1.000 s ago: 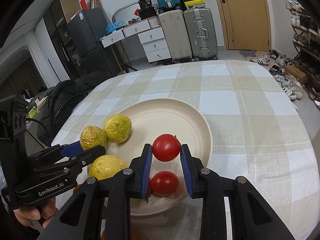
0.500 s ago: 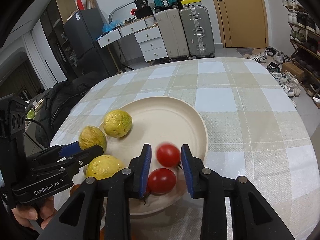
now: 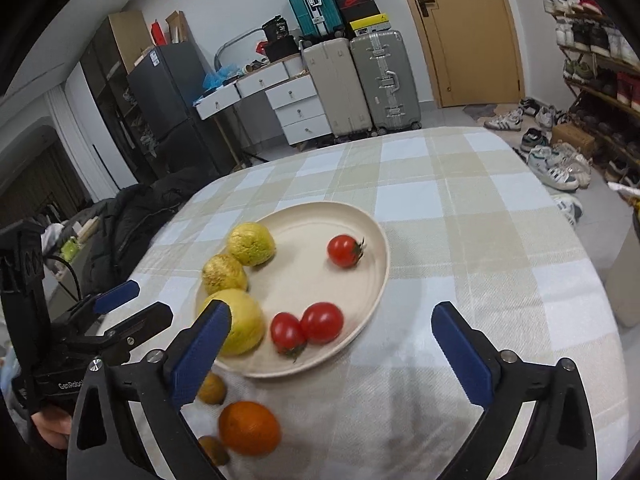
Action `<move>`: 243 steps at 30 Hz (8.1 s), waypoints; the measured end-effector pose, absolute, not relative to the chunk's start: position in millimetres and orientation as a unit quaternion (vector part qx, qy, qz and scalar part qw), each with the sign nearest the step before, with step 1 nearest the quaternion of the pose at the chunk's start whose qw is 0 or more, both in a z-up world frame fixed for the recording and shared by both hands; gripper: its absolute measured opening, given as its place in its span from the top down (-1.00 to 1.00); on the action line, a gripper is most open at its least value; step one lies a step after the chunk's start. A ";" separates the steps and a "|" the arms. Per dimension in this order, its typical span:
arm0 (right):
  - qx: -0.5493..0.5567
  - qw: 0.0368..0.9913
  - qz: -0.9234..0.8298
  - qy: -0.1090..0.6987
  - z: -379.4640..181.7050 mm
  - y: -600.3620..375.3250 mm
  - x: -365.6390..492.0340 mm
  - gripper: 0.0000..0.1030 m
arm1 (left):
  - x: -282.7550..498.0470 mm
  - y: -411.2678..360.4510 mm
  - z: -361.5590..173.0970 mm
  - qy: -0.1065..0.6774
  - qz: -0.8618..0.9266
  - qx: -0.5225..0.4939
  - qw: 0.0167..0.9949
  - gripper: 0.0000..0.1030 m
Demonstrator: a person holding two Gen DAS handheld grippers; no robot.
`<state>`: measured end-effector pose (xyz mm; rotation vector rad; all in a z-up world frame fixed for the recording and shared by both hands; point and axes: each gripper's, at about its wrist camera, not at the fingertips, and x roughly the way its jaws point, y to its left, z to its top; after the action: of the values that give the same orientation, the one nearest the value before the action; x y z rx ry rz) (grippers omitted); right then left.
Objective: Organize fruits
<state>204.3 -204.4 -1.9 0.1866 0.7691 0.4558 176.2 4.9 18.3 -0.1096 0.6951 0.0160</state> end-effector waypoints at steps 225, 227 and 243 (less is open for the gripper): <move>0.060 0.899 0.257 0.351 14.7 -188.3 198.8 0.17 | 208.1 -40.7 21.4 0.343 -0.039 -0.014 0.939 0.54; 0.062 0.899 0.253 0.351 14.2 -188.9 200.0 0.17 | 211.5 -41.1 19.4 0.344 -0.039 -0.013 0.938 0.54; 0.080 0.885 0.239 0.391 -5.5 -184.4 228.7 0.17 | 239.7 -45.3 0.9 0.359 -0.036 -0.008 0.932 0.54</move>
<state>228.7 -184.4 -5.5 0.1663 0.8134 0.4973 239.7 -45.3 0.9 -0.0173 0.7351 -0.0747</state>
